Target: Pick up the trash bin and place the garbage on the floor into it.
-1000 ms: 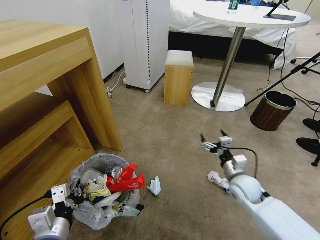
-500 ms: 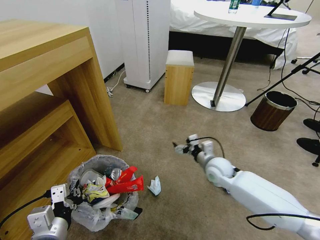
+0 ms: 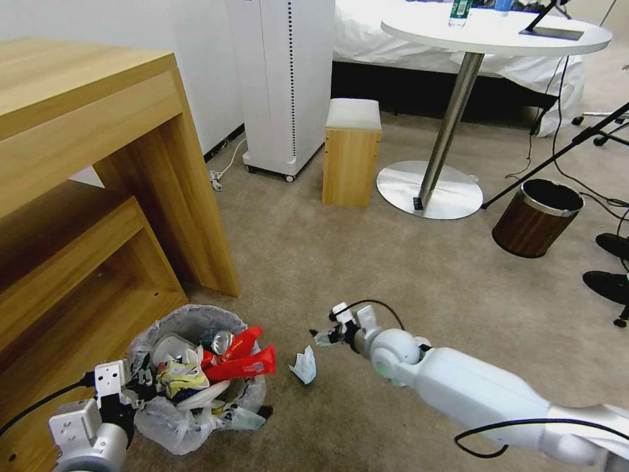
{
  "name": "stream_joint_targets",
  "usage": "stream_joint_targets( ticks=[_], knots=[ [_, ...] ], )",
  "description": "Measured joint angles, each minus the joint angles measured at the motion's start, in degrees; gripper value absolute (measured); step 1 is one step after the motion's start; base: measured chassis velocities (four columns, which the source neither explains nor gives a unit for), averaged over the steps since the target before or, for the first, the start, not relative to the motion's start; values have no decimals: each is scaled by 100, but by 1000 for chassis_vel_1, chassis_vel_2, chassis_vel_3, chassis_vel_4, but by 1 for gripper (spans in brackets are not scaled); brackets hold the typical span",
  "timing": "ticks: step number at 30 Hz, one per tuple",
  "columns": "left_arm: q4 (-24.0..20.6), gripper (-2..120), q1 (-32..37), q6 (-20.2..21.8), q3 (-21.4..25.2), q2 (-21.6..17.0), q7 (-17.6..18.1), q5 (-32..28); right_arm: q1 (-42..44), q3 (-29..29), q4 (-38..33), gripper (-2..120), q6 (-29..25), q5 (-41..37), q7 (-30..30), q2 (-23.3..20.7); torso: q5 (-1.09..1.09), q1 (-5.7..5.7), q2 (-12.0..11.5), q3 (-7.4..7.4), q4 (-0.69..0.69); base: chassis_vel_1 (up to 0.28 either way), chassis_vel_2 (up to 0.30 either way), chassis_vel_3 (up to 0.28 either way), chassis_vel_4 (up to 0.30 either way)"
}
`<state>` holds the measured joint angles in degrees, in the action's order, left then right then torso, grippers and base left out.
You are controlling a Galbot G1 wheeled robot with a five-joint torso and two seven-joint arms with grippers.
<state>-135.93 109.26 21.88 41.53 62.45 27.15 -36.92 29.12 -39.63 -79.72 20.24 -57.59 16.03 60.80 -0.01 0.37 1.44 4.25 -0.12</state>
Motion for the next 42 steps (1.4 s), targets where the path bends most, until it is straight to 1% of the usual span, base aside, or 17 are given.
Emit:
stream_joint_targets(
  ticks=[3, 4, 6, 7, 8, 9, 11, 14, 19, 25, 29, 32, 35, 42],
  knots=[
    [43, 0, -14, -30, -59, 2, -48, 30, 18, -61, 366, 100, -106, -34, -166, 427, 0, 0, 0, 0, 0, 0, 0, 0, 0],
    [43, 0, -14, -30, -59, 2, -48, 30, 18, -61, 366, 100, -106, -34, -166, 427, 0, 0, 0, 0, 0, 0, 0, 0, 0],
    [57, 0, -15, -47, -96, -2, -55, 69, 23, -101, 594, 100, -173, -25, -343, 710, -1, 0, 0, 0, 0, 0, 0, 0, 0],
    [62, 0, -6, -55, -122, -4, -60, 95, 48, -120, 712, 100, -172, -22, -315, 868, 1, 0, 0, 0, 1, 0, 0, 0, 0],
    [62, 0, -6, -55, -122, -4, -60, 95, 48, -120, 712, 100, -172, -22, -315, 868, 1, 0, 0, 0, 1, 0, 0, 0, 0],
    [75, 0, 1, -63, -155, -6, -64, 124, 100, -136, 813, 100, -59, -53, -173, 1015, 0, 0, 0, 0, 2, 0, 0, 0, 0],
    [96, 0, 5, -70, -184, -1, -63, 147, 199, -146, 956, 100, 73, -63, -10, 1143, 0, 0, 0, 0, 1, 0, 0, 0, 0],
    [123, 0, 25, -88, -203, 18, -64, 175, 308, -109, 1012, 100, 183, -65, 136, 1195, 0, 0, 0, 0, 0, 0, 0, 0, 0],
    [185, 0, 54, -120, -275, 59, -67, 303, 479, -10, 839, 100, 204, -65, 330, 1070, 0, -1, 0, -1, 0, 0, 0, 0, 0],
    [190, 0, 65, -138, -388, 134, -96, 432, 538, 86, 947, 100, 206, -56, 347, 1064, 1, 0, 0, -1, 0, 0, 0, 0, 0],
    [191, 0, 85, -146, -423, 132, -112, 468, 603, 104, 1063, 100, 112, -23, 337, 1073, 1, 0, 0, -1, 0, 0, 0, 0, 0],
    [190, 0, 98, -159, -417, 116, -110, 468, 618, 76, 1163, 100, -4, 62, 224, 1087, 1, -1, 0, -1, 0, 0, 0, 0, 0],
    [182, 0, 126, -169, -472, 133, -105, 513, 625, 47, 1513, 100, -71, 169, 200, 1265, 2, 0, 0, -1, 0, 0, 0, 0, 0],
    [182, 0, 170, -182, -520, 156, -109, 587, 657, 16, 1889, 100, -241, 353, 44, 1444, 1, 0, 1, -1, 0, 0, 0, 0, 0]
  ],
)
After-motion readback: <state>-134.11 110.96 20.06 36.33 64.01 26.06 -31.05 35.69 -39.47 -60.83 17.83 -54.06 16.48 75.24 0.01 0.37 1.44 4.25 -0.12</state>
